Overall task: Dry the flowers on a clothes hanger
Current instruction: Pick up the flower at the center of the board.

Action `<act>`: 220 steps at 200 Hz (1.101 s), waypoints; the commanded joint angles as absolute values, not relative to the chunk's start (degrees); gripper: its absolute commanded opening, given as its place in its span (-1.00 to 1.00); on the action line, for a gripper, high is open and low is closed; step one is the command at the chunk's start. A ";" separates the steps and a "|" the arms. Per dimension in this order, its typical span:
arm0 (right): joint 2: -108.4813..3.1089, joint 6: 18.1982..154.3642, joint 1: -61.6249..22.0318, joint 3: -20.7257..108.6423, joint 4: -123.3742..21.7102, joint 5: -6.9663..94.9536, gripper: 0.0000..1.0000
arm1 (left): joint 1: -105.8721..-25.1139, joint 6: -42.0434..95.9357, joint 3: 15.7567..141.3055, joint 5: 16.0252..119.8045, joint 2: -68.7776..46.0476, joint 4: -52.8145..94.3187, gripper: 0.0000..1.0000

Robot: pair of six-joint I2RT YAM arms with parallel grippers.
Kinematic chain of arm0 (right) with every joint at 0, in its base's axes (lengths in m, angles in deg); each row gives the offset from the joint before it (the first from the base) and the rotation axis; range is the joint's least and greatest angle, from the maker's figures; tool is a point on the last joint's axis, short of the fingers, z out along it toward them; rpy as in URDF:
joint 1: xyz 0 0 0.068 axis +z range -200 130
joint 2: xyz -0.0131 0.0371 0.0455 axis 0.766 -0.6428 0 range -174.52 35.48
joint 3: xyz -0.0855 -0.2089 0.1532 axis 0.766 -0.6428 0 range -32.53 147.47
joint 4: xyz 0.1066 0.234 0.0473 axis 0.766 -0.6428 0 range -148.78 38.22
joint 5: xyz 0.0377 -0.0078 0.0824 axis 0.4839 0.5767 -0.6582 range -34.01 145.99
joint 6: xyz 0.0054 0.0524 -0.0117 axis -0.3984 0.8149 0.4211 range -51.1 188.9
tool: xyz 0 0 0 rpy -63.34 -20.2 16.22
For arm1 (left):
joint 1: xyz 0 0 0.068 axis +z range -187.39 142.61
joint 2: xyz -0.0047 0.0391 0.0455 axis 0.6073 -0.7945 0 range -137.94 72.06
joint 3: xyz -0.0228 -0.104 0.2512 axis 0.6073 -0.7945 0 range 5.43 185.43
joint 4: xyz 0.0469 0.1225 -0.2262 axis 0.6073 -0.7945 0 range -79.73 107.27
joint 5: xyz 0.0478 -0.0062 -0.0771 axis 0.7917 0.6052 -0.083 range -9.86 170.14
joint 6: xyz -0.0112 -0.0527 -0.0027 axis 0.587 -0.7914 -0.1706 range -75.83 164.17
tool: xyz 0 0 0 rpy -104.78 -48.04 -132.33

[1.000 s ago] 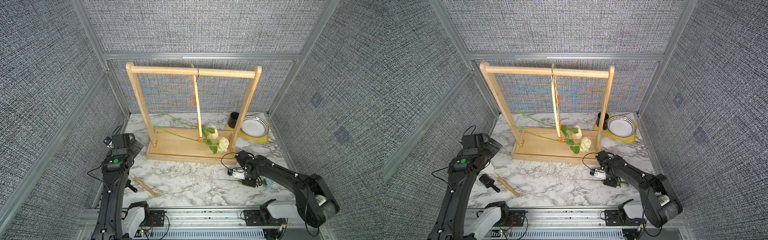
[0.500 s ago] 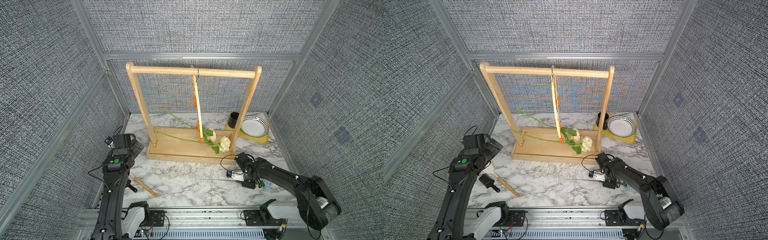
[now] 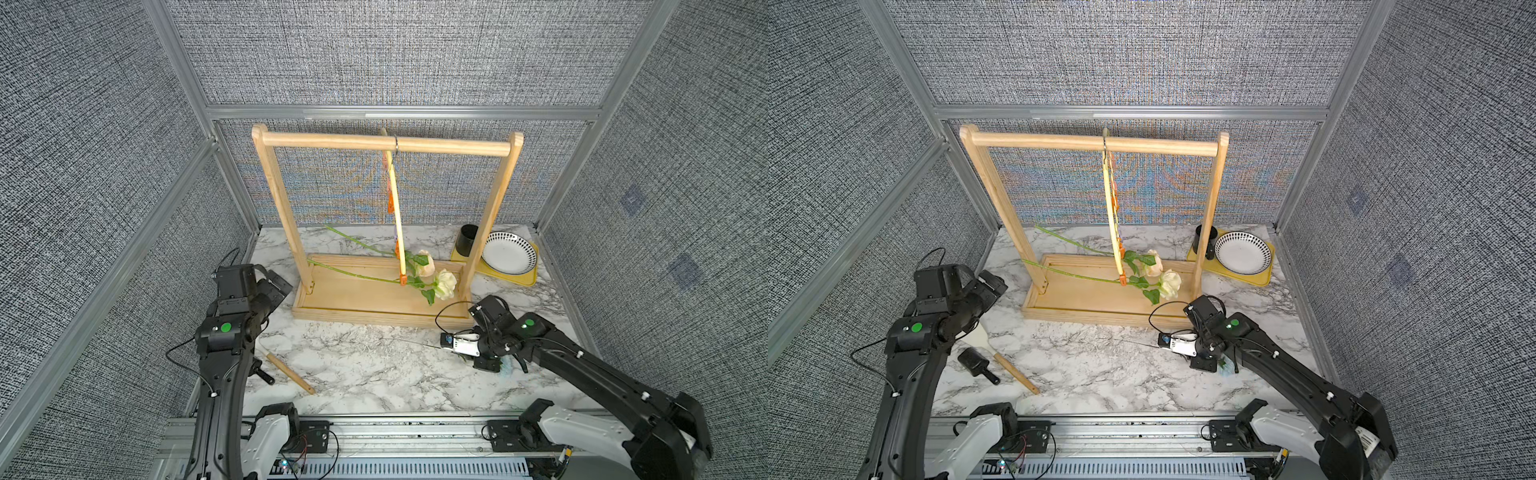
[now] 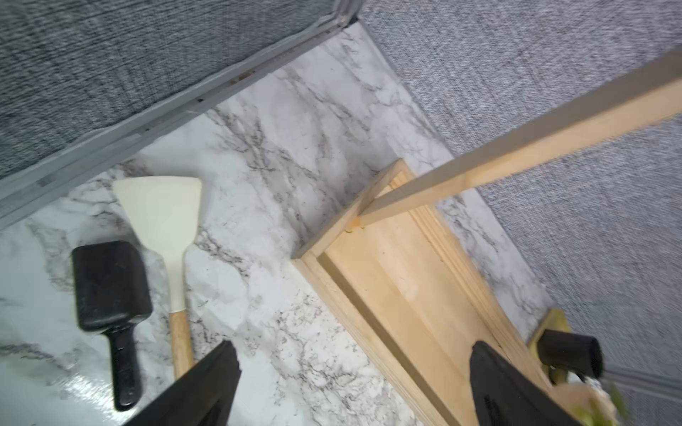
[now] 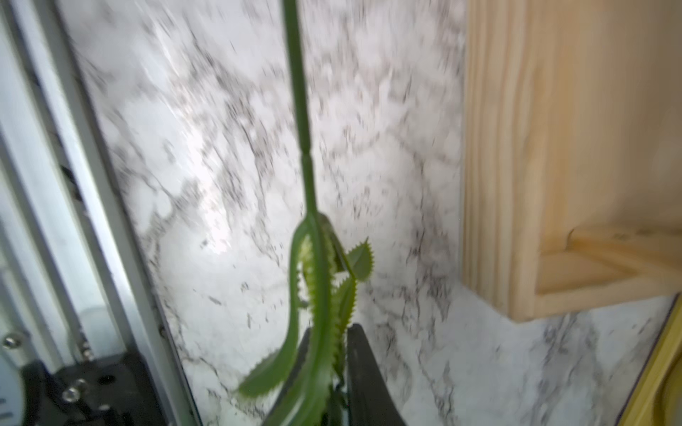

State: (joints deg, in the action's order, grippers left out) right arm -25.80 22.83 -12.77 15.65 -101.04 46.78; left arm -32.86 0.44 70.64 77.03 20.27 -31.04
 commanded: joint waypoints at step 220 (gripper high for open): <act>-34.55 62.56 -5.18 28.03 -48.49 18.72 -0.66 | -52.31 32.18 79.42 22.19 20.09 -15.86 0.99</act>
State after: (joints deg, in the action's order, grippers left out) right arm -33.67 57.06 -6.08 28.04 -53.32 16.86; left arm -48.77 27.24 79.84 20.20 21.32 -17.38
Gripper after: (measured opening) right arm 0.169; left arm 0.997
